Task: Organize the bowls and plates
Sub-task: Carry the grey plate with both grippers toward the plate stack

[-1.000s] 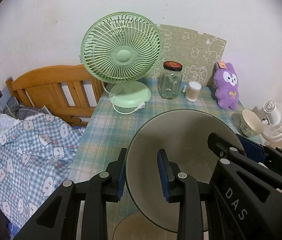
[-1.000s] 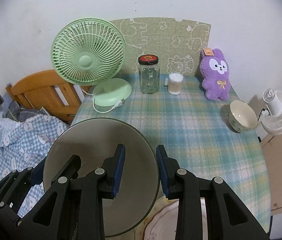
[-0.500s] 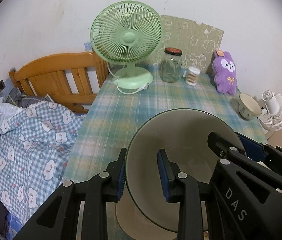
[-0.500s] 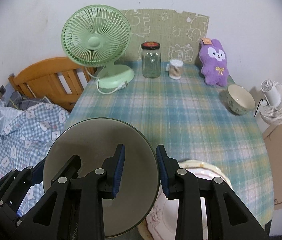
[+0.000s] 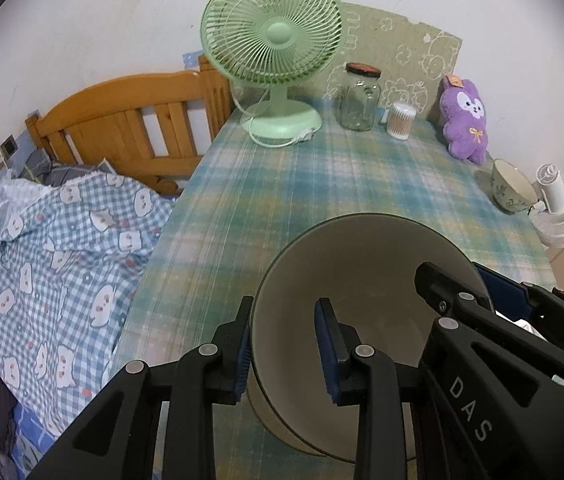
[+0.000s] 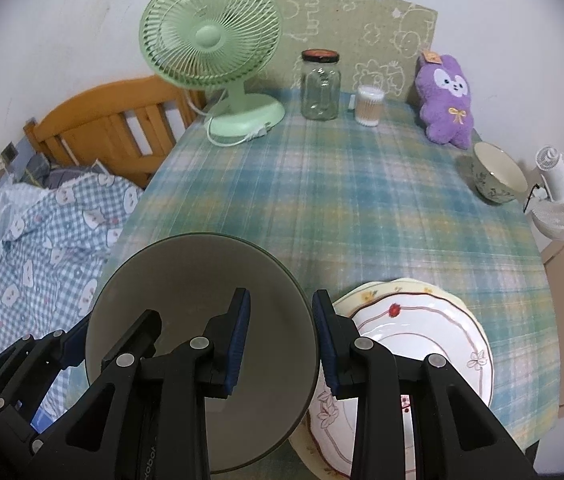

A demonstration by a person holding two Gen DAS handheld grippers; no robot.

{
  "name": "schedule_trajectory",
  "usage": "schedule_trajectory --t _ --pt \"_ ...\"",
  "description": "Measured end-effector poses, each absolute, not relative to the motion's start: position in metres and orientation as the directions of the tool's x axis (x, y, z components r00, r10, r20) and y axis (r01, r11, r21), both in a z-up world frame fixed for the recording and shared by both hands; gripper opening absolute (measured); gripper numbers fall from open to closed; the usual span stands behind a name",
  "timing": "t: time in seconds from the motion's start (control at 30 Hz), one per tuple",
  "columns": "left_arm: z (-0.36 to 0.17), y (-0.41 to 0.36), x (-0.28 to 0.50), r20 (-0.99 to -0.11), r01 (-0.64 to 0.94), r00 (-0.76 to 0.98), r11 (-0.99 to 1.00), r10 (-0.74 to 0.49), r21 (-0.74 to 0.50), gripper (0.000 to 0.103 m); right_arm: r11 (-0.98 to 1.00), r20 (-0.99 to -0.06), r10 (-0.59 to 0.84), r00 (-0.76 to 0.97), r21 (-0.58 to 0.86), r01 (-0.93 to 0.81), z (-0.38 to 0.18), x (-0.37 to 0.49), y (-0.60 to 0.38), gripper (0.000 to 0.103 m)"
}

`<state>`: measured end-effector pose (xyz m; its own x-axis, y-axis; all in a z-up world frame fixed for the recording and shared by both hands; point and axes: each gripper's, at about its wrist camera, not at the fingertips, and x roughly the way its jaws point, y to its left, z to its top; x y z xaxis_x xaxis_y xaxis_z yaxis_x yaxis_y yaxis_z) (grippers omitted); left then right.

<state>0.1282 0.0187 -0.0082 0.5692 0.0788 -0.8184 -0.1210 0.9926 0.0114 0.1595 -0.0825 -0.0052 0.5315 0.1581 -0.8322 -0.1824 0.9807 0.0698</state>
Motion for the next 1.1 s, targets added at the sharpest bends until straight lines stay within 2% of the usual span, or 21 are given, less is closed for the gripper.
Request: schedule_trajectory --t 0.47,1.1 --pt "-0.033 0.027 0.121 -0.858 -0.158 0.505 0.987 0.094 0.015 0.028 0.976 -0.866 0.171 0.469 0.082 -0.204 -0.038 0.154 -0.072 0.036" --pt "-0.050 0.028 0.132 -0.882 -0.064 0.467 0.997 0.063 0.037 0.028 0.989 -0.889 0.114 0.443 0.062 -0.131 -0.060 0.162 -0.069 0.036"
